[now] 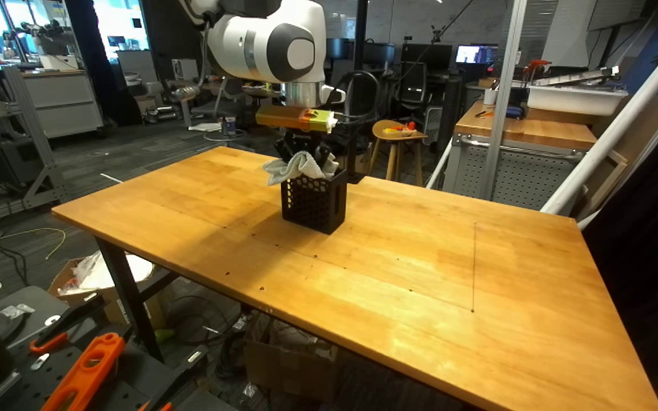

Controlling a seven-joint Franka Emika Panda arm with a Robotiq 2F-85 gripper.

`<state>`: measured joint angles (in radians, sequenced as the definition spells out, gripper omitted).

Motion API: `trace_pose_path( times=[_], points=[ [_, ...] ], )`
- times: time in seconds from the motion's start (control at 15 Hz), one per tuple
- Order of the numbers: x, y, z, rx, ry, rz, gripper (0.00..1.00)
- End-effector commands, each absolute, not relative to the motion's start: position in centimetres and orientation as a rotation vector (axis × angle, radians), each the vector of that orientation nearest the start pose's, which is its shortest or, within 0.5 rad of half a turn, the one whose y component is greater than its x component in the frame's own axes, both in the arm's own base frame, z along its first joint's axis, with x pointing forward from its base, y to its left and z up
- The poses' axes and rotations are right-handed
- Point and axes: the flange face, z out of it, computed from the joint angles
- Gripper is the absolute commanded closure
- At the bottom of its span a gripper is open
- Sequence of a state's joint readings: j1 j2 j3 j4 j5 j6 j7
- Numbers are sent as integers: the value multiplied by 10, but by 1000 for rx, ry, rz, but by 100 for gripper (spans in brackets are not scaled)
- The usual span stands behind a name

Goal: Put the white towel in the black box

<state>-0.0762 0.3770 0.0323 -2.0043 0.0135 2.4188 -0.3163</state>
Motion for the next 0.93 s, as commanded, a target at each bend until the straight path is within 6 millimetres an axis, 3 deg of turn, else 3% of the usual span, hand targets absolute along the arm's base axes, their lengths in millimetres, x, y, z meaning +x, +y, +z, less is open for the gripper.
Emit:
trace_pose_path(
  times=[0.0,0.33,0.6,0.67,0.87],
  points=[
    [599,-34,219,-3015,-417,51,91],
    [593,-47,221,-2989,-391,60,89],
    [595,-52,246,-3011,-379,13,86],
    [595,-51,253,-3017,-375,-3,72],
    [595,-49,265,-3028,-368,-29,49]
  ],
)
